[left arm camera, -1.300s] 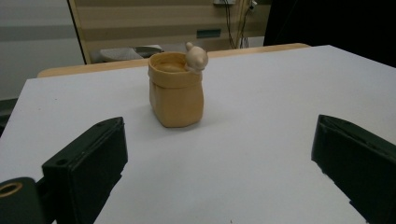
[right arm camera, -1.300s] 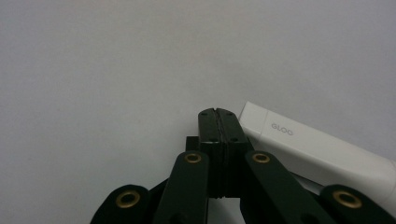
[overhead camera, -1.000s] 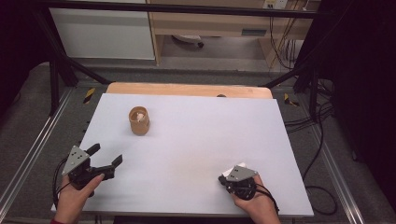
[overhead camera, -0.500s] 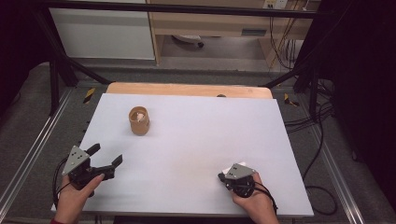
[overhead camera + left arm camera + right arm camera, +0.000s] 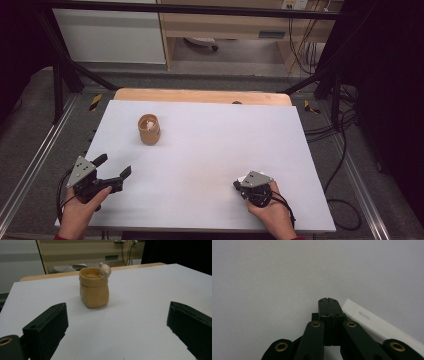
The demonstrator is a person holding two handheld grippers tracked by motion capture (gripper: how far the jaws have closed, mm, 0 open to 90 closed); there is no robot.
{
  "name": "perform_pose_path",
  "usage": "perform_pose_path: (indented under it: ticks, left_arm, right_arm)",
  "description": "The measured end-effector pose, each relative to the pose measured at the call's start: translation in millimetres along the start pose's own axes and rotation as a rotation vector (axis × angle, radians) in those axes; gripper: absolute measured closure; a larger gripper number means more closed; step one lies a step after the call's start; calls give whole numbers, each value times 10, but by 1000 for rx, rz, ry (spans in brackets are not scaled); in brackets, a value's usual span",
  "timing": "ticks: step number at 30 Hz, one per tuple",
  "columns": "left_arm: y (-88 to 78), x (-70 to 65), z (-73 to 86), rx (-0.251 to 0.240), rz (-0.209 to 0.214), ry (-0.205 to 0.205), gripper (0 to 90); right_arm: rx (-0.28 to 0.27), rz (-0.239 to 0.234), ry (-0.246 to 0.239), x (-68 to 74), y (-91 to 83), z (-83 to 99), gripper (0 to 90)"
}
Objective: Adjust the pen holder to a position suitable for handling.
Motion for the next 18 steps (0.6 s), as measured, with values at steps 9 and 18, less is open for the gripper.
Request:
perform_pose_path:
  ticks: [9,18]
  left_arm:
    - [1,-1,2,1,1,1,34]
    - [1,-1,2,2,1,2,34]
  right_arm:
    - [-11,24,17,-65,44,-24,900]
    - [-14,40,29,-109,101,-38,900]
Point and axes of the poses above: each handheld gripper's, and its own axes: y roughly forward along the jaws, z roughly out of its underside, x roughly to its left, the point moved 7 cm from there along y, roughly forward along the jaws, and after that the axes turned 12 degrees about -x, right-handed, at the moved point
